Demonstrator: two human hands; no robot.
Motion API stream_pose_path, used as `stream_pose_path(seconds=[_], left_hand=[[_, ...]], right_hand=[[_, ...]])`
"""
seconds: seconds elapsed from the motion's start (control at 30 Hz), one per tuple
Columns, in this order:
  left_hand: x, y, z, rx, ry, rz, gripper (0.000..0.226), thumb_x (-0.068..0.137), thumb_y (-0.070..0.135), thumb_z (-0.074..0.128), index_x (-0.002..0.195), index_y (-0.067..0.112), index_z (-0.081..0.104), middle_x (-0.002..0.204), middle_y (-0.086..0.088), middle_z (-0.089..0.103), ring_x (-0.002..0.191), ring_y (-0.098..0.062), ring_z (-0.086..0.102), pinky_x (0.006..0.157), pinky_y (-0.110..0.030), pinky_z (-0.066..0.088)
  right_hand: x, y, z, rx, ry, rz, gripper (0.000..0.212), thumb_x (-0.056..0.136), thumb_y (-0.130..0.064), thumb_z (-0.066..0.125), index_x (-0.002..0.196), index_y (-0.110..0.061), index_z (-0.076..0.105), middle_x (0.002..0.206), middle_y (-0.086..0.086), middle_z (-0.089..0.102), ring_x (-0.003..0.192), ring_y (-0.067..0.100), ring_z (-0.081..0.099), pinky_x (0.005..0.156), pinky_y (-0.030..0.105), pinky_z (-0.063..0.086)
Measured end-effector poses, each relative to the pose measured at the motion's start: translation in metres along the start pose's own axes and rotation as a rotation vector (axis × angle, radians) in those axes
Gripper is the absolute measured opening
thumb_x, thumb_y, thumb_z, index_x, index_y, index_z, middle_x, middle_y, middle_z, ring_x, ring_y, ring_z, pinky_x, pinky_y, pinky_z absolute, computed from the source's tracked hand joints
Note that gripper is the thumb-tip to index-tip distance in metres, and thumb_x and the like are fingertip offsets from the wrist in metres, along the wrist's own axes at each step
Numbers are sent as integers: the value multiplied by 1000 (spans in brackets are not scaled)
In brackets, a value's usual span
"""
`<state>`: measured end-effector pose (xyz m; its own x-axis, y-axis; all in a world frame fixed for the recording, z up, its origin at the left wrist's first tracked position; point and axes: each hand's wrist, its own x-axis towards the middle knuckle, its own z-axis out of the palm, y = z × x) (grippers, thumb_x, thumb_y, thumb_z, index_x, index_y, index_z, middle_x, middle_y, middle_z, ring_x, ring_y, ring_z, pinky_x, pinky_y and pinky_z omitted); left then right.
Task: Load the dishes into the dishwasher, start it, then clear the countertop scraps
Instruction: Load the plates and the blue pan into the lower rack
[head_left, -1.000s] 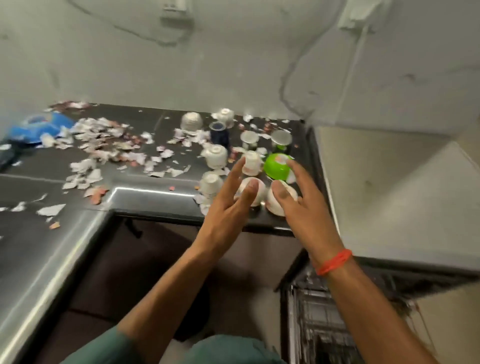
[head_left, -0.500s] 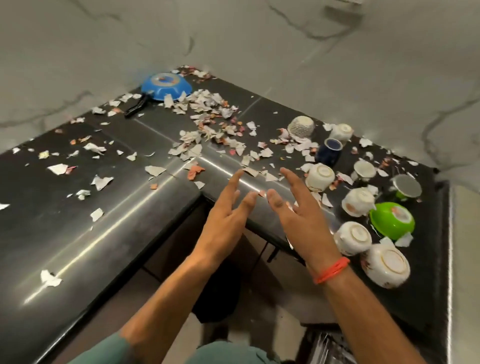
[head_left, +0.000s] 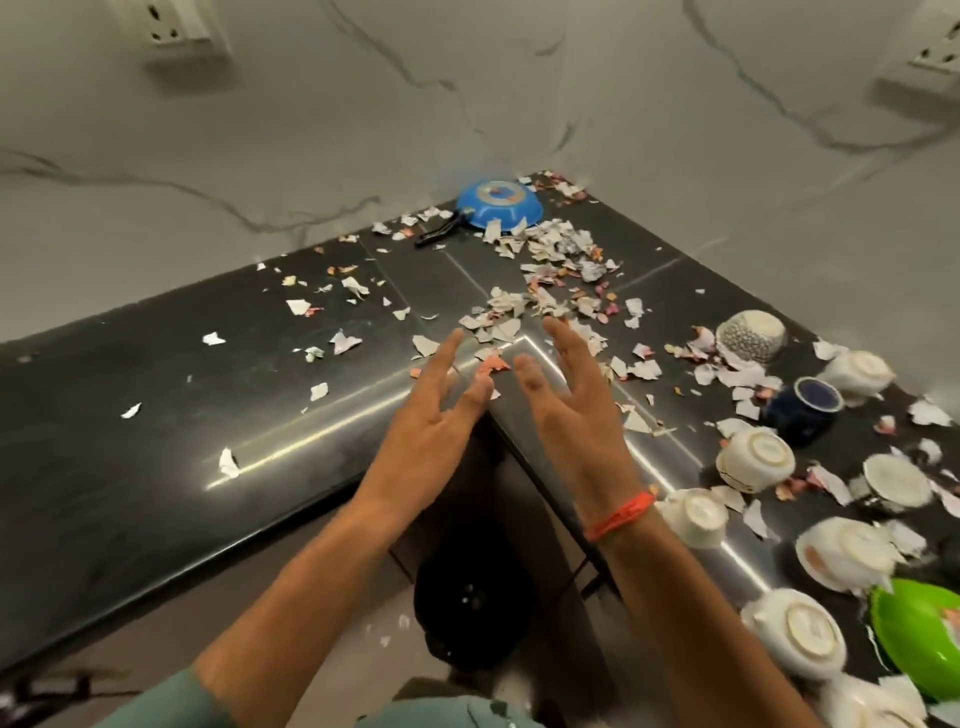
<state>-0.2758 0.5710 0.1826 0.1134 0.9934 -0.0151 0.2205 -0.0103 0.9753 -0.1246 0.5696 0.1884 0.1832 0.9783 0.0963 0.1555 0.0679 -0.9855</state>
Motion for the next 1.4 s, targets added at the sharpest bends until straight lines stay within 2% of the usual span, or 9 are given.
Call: stream_pose_path(seconds=[0.13, 0.27, 0.37, 0.5, 0.73, 0.83, 0.97, 1.13, 1.4], left_hand=[[-3, 13, -11, 52, 71, 15, 62, 99, 48, 58, 154, 54, 29, 152, 26, 38, 144, 4, 37, 119, -28, 34], [5, 14, -25, 102, 93, -2, 61, 101, 48, 58, 152, 60, 26, 144, 24, 40, 141, 5, 38, 110, -24, 34], [20, 14, -35, 93, 83, 11, 64, 101, 47, 57, 155, 56, 24, 155, 28, 32, 142, 7, 36, 115, -27, 32], [52, 7, -46, 60, 40, 9, 66, 96, 56, 58, 152, 62, 23, 152, 26, 33, 144, 4, 35, 117, -32, 32], [137, -10, -80, 22, -94, 33, 74, 93, 57, 57, 156, 57, 18, 168, 14, 23, 147, -2, 34, 106, -22, 33], [178, -19, -97, 21, -154, 31, 74, 99, 50, 57, 159, 51, 15, 169, 9, 20, 149, -7, 33, 114, -30, 31], [234, -28, -112, 50, -247, 10, 75, 101, 48, 57, 160, 47, 12, 170, 1, 18, 150, -16, 33, 113, -33, 32], [307, -50, -129, 136, -279, -74, 79, 101, 48, 59, 162, 44, 7, 170, -5, 18, 151, -25, 34, 120, -54, 33], [418, -86, -127, 360, -344, -124, 83, 99, 47, 60, 164, 28, 13, 164, -12, 32, 147, -28, 38, 120, -44, 35]], right_hand=[[9, -8, 11, 41, -93, -38, 47, 97, -45, 62, 141, -42, 48, 131, -42, 40, 129, -18, 35, 118, 39, 36], [20, -14, 20, 44, -124, -65, 52, 97, -44, 62, 146, -38, 45, 147, -24, 41, 131, -15, 32, 118, 42, 37], [31, -18, 24, 27, -131, -75, 52, 98, -43, 62, 147, -39, 44, 145, -26, 39, 134, -11, 33, 116, 43, 39], [56, -19, 30, -34, -98, -70, 52, 97, -45, 61, 146, -41, 44, 149, -22, 39, 137, -5, 33, 117, 44, 38], [115, -25, 74, -182, -16, -33, 54, 100, -44, 56, 150, -39, 38, 158, -13, 35, 139, 2, 32, 110, 27, 31], [135, -27, 96, -229, 13, -2, 57, 100, -44, 55, 152, -38, 35, 159, -12, 34, 144, 6, 30, 112, 27, 28], [154, -28, 115, -252, 70, 19, 59, 100, -41, 56, 154, -33, 34, 160, -11, 33, 145, 6, 29, 109, 22, 24], [179, -29, 134, -324, 42, 55, 60, 101, -43, 54, 155, -35, 30, 161, -12, 30, 146, 7, 28, 106, 21, 23], [218, -23, 146, -482, 46, 81, 59, 103, -41, 52, 156, -29, 30, 161, -6, 31, 148, 11, 27, 107, 19, 19]])
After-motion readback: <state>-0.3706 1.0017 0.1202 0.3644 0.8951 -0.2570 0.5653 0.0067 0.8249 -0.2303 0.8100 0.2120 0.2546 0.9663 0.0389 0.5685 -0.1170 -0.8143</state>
